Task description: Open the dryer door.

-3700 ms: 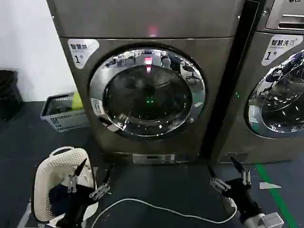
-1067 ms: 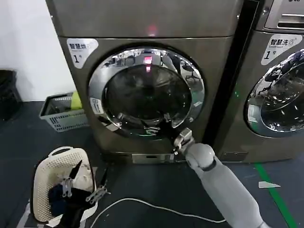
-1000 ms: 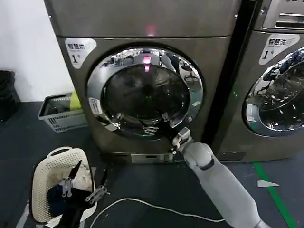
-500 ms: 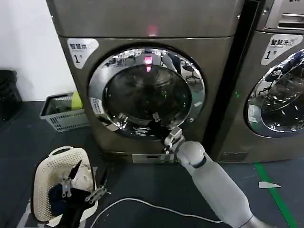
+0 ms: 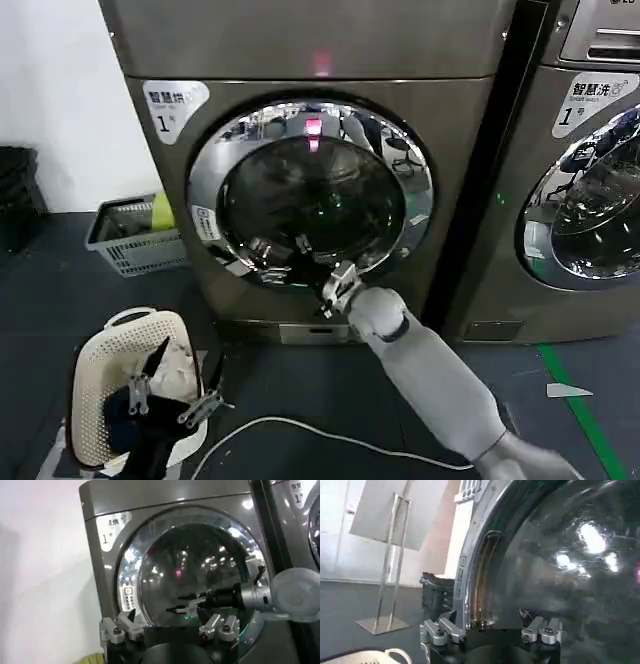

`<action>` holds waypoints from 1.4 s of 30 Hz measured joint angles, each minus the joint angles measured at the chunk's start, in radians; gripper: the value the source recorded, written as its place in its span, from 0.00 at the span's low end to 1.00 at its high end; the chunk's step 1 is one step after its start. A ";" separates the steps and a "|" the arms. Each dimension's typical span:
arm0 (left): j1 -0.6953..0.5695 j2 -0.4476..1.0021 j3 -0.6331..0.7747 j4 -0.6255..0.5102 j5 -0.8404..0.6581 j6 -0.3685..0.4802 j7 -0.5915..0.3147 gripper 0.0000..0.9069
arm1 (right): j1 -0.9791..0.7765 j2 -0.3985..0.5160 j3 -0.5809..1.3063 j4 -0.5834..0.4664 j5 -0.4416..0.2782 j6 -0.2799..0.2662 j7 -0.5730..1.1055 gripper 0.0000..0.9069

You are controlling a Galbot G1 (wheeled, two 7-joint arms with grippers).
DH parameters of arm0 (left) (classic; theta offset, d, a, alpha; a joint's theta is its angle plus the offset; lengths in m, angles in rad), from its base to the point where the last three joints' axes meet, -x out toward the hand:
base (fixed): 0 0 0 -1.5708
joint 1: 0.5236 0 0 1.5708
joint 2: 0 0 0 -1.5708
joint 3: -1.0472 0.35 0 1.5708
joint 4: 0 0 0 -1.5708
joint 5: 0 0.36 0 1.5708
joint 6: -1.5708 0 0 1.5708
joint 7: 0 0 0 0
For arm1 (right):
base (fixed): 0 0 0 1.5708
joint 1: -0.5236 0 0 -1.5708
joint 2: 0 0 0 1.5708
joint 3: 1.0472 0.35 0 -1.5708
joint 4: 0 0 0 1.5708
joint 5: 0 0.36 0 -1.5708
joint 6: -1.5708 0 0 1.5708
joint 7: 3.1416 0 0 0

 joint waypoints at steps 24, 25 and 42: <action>0.017 -0.005 -0.026 -0.021 -0.003 -0.006 0.001 1.00 | 0.124 0.103 -0.044 -0.239 0.045 0.062 -0.155 1.00; 0.018 -0.005 -0.027 -0.023 -0.004 -0.006 0.000 1.00 | 0.130 0.108 -0.046 -0.249 0.050 0.069 -0.163 1.00; 0.036 -0.016 -0.032 -0.035 0.003 -0.013 -0.001 1.00 | 0.228 0.166 -0.067 -0.429 0.103 0.170 -0.334 1.00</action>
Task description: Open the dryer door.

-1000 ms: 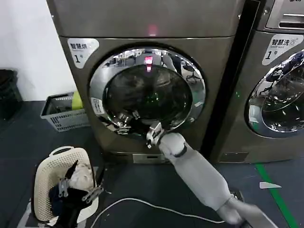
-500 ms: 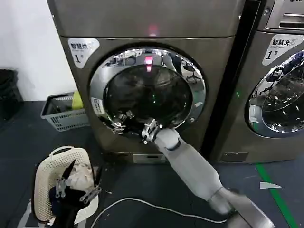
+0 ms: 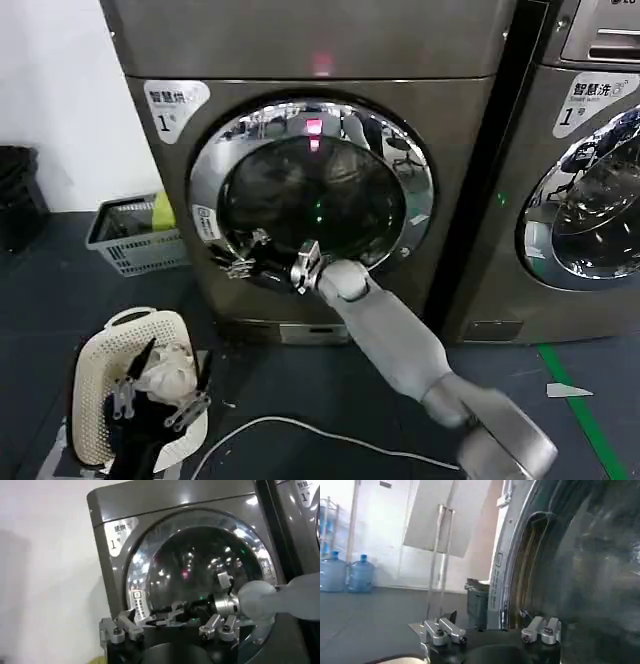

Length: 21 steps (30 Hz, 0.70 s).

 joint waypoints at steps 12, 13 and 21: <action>-0.004 -0.007 0.003 0.013 0.003 -0.003 -0.001 1.00 | 0.048 0.008 -0.014 -0.089 0.039 0.089 -0.143 1.00; -0.004 -0.007 0.003 0.013 0.003 -0.003 -0.001 1.00 | 0.049 0.009 -0.015 -0.097 0.041 0.104 -0.158 1.00; -0.019 -0.007 -0.002 0.026 -0.001 0.001 -0.001 1.00 | 0.032 -0.027 -0.042 -0.074 0.124 0.150 -0.318 1.00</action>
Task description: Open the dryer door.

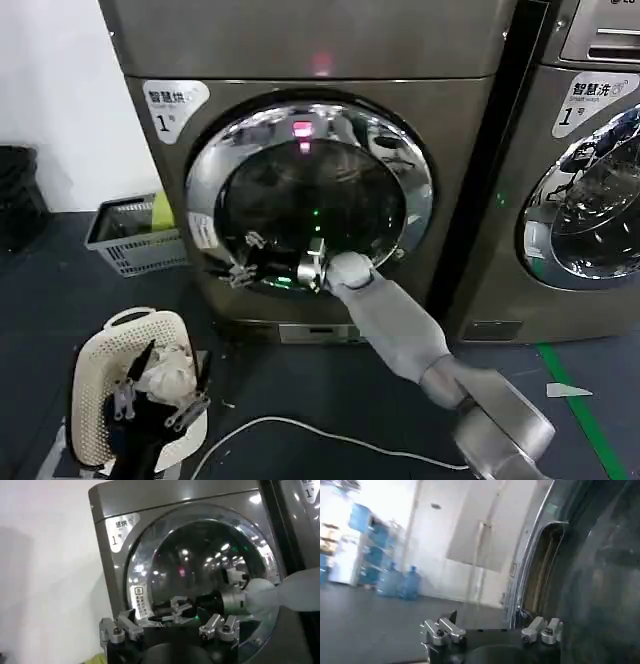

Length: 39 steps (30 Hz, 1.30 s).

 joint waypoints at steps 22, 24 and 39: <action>-0.036 0.066 -0.098 0.051 -0.078 0.062 0.013 1.00 | -0.146 -0.216 -0.049 0.413 0.148 -0.072 -0.140 1.00; -0.036 0.070 -0.111 0.051 -0.091 0.073 0.013 1.00 | -0.157 -0.239 -0.046 0.444 0.155 -0.072 -0.154 1.00; -0.088 0.117 -0.220 0.096 -0.169 0.121 0.018 1.00 | -0.253 -0.422 0.030 0.666 0.235 -0.108 -0.313 1.00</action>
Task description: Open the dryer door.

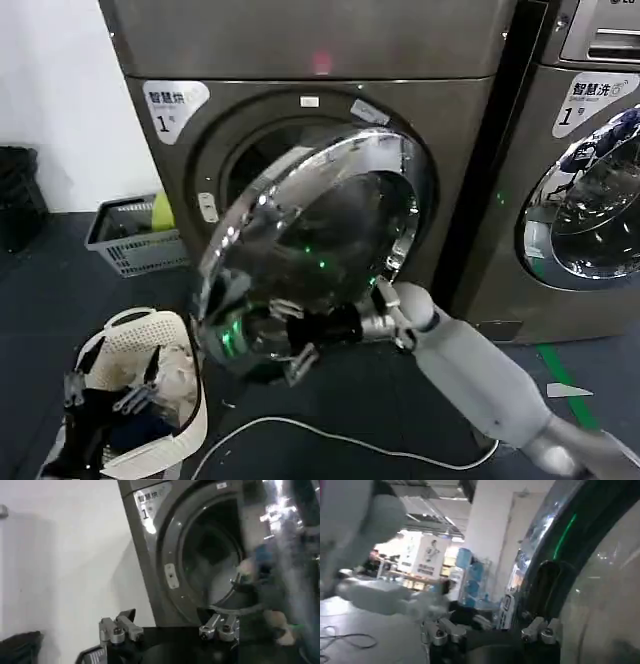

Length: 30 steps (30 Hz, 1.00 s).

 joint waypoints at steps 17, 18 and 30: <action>-0.156 0.103 0.080 0.083 -0.012 0.021 0.017 1.00 | -0.410 -0.278 0.473 0.204 0.045 0.034 0.042 1.00; -0.174 0.119 0.096 0.093 -0.012 0.024 0.017 1.00 | -0.467 -0.286 0.529 0.222 0.047 0.046 0.048 1.00; -0.375 0.271 0.329 0.205 -0.010 0.012 0.031 1.00 | -1.206 -0.074 1.328 0.456 -0.074 0.247 0.405 1.00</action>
